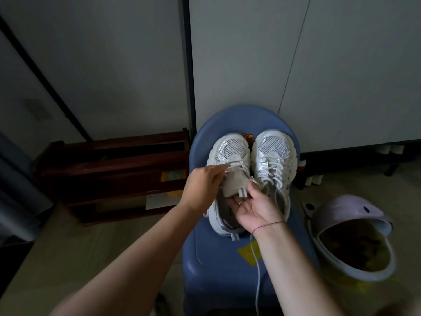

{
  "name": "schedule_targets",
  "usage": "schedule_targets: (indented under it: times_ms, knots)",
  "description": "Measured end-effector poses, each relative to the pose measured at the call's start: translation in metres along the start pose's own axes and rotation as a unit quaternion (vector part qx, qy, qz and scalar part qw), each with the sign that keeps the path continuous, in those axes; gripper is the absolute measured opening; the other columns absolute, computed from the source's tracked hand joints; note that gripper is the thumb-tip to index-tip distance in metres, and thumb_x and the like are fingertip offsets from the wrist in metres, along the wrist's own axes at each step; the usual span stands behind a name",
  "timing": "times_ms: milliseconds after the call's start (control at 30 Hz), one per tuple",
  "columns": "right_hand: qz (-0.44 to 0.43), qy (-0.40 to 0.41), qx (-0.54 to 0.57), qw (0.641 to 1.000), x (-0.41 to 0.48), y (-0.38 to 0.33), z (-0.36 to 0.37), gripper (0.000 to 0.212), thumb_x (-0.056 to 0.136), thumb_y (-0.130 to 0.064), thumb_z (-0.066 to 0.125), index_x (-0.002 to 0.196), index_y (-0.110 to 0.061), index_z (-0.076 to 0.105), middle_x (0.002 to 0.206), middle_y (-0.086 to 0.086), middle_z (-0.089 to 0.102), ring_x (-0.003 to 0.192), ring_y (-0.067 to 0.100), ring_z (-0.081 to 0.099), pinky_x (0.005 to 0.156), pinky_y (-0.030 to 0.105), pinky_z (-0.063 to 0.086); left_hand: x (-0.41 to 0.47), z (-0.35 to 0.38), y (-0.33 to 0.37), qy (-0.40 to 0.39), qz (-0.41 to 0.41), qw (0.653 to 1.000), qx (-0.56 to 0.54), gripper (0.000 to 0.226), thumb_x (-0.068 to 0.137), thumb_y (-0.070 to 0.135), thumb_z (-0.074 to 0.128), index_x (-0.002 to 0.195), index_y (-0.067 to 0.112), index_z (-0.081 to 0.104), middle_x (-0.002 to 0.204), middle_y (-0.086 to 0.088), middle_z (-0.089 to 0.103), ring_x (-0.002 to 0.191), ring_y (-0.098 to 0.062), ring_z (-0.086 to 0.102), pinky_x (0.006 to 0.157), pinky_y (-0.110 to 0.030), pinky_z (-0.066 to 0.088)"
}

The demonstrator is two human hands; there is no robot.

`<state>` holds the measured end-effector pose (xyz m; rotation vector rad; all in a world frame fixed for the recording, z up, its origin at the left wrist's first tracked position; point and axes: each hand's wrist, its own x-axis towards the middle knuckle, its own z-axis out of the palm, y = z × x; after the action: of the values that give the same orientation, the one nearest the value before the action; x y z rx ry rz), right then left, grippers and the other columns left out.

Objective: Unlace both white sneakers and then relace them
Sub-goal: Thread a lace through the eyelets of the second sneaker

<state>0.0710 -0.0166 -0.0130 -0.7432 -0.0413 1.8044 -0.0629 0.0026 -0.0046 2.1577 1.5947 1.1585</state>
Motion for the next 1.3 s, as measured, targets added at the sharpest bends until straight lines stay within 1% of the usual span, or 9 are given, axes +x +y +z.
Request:
schedule_targets:
  times_ms: [100, 233, 433, 600, 767, 900, 1000, 1167, 1300]
  knots:
    - [0.011, 0.006, -0.006, 1.0, -0.003, -0.004, 0.002, 0.028, 0.097, -0.023, 0.049, 0.1, 0.002, 0.061, 0.094, 0.017, 0.066, 0.073, 0.026, 0.069, 0.066, 0.041, 0.058, 0.002, -0.001, -0.002, 0.005, -0.013, 1.0, -0.013, 0.036, 0.088, 0.021, 0.051, 0.117, 0.016, 0.071, 0.093, -0.006, 0.076, 0.086, -0.022, 0.071, 0.074, -0.036, 0.056]
    - [0.022, 0.017, -0.007, 1.0, -0.008, -0.009, 0.004, 0.028, 0.096, -0.023, 0.05, 0.096, 0.003, 0.061, 0.096, 0.016, 0.063, 0.089, 0.026, 0.061, 0.089, 0.041, 0.049, 0.004, 0.0, -0.004, 0.001, 0.001, 1.0, -0.014, 0.021, 0.087, 0.023, 0.063, 0.099, 0.015, 0.078, 0.094, 0.002, 0.077, 0.087, -0.013, 0.071, 0.078, -0.033, 0.056]
    - [0.028, 0.013, 0.001, 1.0, -0.006, -0.008, 0.002, 0.029, 0.095, -0.023, 0.052, 0.103, 0.004, 0.061, 0.104, 0.017, 0.063, 0.101, 0.028, 0.06, 0.104, 0.042, 0.041, 0.006, -0.002, 0.001, -0.015, 0.006, 1.0, 0.0, 0.013, 0.088, 0.018, 0.069, 0.093, 0.01, 0.078, 0.092, -0.002, 0.076, 0.087, -0.017, 0.068, 0.074, -0.027, 0.05]
    - [0.031, 0.011, -0.006, 0.999, -0.011, -0.008, 0.005, 0.029, 0.096, -0.022, 0.051, 0.101, 0.005, 0.061, 0.097, 0.019, 0.065, 0.089, 0.029, 0.062, 0.094, 0.041, 0.045, 0.009, -0.005, 0.004, -0.025, -0.005, 1.0, 0.018, 0.013, 0.089, 0.017, 0.068, 0.088, 0.008, 0.077, 0.086, -0.005, 0.075, 0.082, -0.02, 0.068, 0.073, -0.036, 0.052]
    - [0.03, 0.01, -0.002, 0.999, -0.01, -0.007, 0.006, 0.032, 0.095, -0.021, 0.053, 0.111, 0.006, 0.059, 0.109, 0.021, 0.062, 0.098, 0.031, 0.06, 0.096, 0.043, 0.047, 0.009, -0.004, 0.007, -0.028, -0.006, 0.999, 0.027, 0.015, 0.089, 0.017, 0.067, 0.086, 0.006, 0.076, 0.084, -0.007, 0.074, 0.081, -0.022, 0.067, 0.071, -0.038, 0.051]
    - [0.02, 0.009, -0.025, 0.999, -0.011, -0.003, 0.004, 0.026, 0.096, -0.02, 0.049, 0.102, 0.003, 0.059, 0.097, 0.019, 0.062, 0.088, 0.029, 0.061, 0.069, 0.04, 0.057, 0.01, 0.0, 0.011, -0.029, 0.013, 0.999, 0.044, 0.019, 0.088, 0.022, 0.064, 0.081, 0.009, 0.075, 0.08, -0.005, 0.073, 0.077, -0.023, 0.065, 0.066, -0.04, 0.05]
    - [0.018, 0.007, -0.032, 0.999, -0.01, -0.003, 0.001, 0.026, 0.097, -0.021, 0.048, 0.097, 0.001, 0.06, 0.09, 0.018, 0.063, 0.078, 0.026, 0.065, 0.06, 0.039, 0.057, 0.012, 0.005, 0.016, -0.022, -0.008, 0.999, 0.022, 0.017, 0.086, 0.02, 0.061, 0.084, 0.008, 0.074, 0.085, -0.005, 0.073, 0.082, -0.024, 0.066, 0.07, -0.041, 0.051]
    - [0.018, -0.005, -0.024, 1.0, -0.008, -0.009, -0.001, 0.026, 0.097, -0.022, 0.047, 0.092, -0.001, 0.061, 0.074, 0.016, 0.07, 0.059, 0.024, 0.07, 0.057, 0.037, 0.058, 0.017, 0.008, 0.024, -0.055, -0.06, 0.997, 0.012, 0.02, 0.092, 0.012, 0.057, 0.108, 0.006, 0.066, 0.1, -0.012, 0.072, 0.097, -0.029, 0.063, 0.081, -0.04, 0.048]
    - [0.026, -0.007, -0.036, 0.999, -0.009, -0.009, 0.0, 0.024, 0.097, -0.021, 0.047, 0.096, -0.001, 0.06, 0.087, 0.018, 0.066, 0.07, 0.027, 0.069, 0.058, 0.038, 0.057, 0.019, -0.001, 0.024, -0.037, -0.077, 0.996, -0.014, 0.011, 0.083, 0.01, 0.068, 0.093, 0.007, 0.072, 0.091, -0.008, 0.074, 0.088, -0.025, 0.066, 0.076, -0.035, 0.049]
